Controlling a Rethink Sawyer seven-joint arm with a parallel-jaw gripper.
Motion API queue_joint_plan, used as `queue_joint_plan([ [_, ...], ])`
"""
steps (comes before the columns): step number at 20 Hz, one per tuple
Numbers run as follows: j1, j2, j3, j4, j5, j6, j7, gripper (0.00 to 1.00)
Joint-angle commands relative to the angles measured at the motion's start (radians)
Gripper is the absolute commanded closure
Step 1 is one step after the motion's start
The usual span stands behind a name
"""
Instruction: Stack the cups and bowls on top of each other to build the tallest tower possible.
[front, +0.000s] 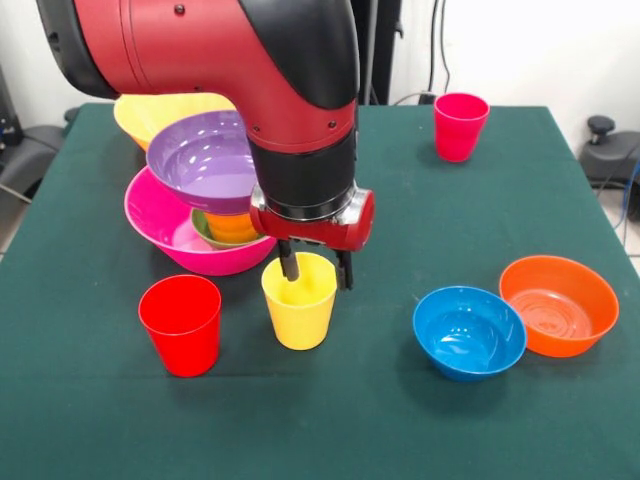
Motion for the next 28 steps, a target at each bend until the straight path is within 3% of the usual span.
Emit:
queue_joint_plan([
  [1,-0.002,0.042,-0.016,0.069,-0.067,-0.055,-0.102,0.0],
  [17,-0.018,0.07,0.003,0.071,-0.073,-0.097,-0.122,0.0],
  [18,-0.018,0.068,0.003,0.072,-0.076,-0.104,-0.124,1.0],
  [28,0.003,0.039,-0.031,0.089,-0.096,-0.139,-0.077,1.0],
])
